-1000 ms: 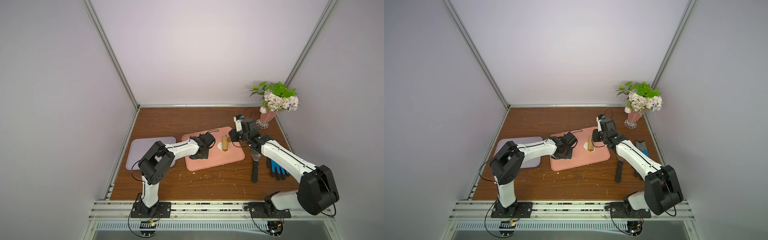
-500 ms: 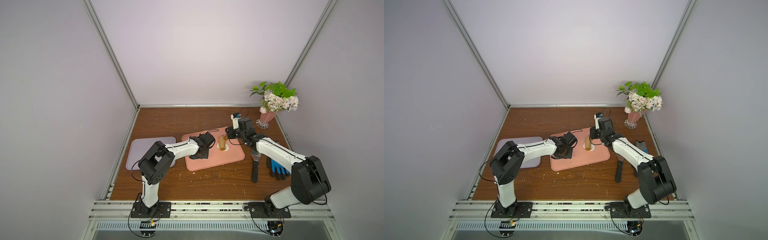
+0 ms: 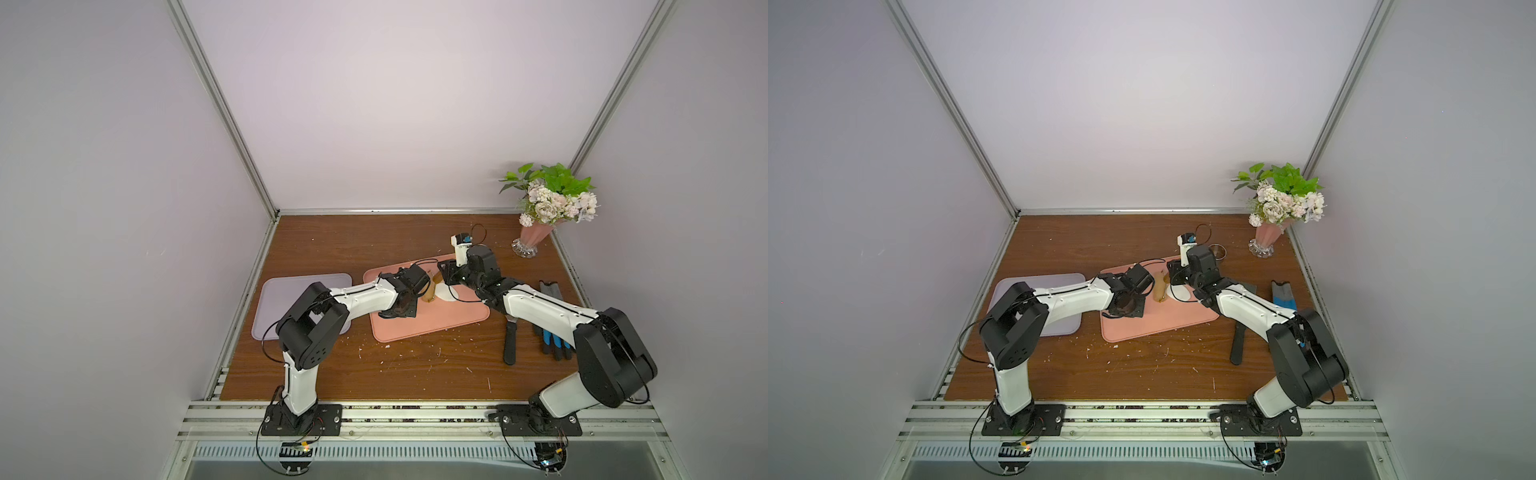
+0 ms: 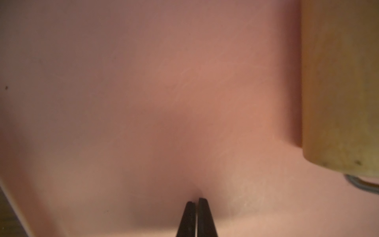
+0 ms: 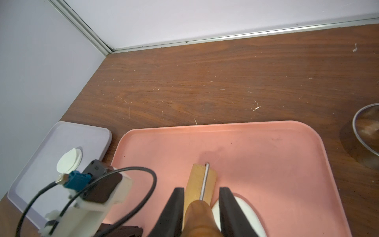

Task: Roll out the dumpling wrappers from the dough
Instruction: Flatten out the dough on the work surface.

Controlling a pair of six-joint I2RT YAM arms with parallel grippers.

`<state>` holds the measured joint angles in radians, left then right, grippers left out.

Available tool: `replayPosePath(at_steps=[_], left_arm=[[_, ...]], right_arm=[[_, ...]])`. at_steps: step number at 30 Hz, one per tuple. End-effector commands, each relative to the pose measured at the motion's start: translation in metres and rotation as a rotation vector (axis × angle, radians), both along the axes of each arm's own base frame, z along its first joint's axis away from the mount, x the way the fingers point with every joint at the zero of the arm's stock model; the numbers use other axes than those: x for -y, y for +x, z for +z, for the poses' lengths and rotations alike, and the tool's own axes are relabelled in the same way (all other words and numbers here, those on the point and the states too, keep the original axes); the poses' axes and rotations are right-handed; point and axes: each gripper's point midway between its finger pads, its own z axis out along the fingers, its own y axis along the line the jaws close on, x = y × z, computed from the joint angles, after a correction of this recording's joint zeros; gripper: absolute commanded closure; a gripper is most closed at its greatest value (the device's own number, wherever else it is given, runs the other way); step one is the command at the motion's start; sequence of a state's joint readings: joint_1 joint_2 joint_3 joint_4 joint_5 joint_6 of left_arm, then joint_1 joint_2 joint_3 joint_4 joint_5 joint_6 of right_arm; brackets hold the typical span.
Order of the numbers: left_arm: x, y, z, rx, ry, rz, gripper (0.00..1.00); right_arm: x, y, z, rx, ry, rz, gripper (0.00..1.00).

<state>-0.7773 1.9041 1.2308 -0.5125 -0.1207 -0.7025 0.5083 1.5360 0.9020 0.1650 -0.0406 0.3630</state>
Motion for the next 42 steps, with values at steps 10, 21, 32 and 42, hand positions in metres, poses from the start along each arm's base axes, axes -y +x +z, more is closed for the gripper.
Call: replayPosePath(at_steps=[10,21,32,42], left_arm=[[-0.027,-0.027,-0.036,-0.13,0.098,0.006,1.0],[-0.028,-0.028,-0.036,-0.13,0.099,0.006,1.0],[-0.027,-0.027,-0.036,-0.129,0.101,-0.003,1.0],[-0.029,-0.029,-0.039,-0.136,0.108,-0.003,1.0]], right_arm=[[-0.001,-0.017,0.106,0.113,0.008,0.115,1.0],[0.05,-0.002,0.047,0.082,-0.132,-0.033,1.0],[0.043,-0.034,-0.061,-0.149,-0.205,0.025,1.0],[0.043,-0.041,-0.085,-0.21,-0.203,0.019,1.0]])
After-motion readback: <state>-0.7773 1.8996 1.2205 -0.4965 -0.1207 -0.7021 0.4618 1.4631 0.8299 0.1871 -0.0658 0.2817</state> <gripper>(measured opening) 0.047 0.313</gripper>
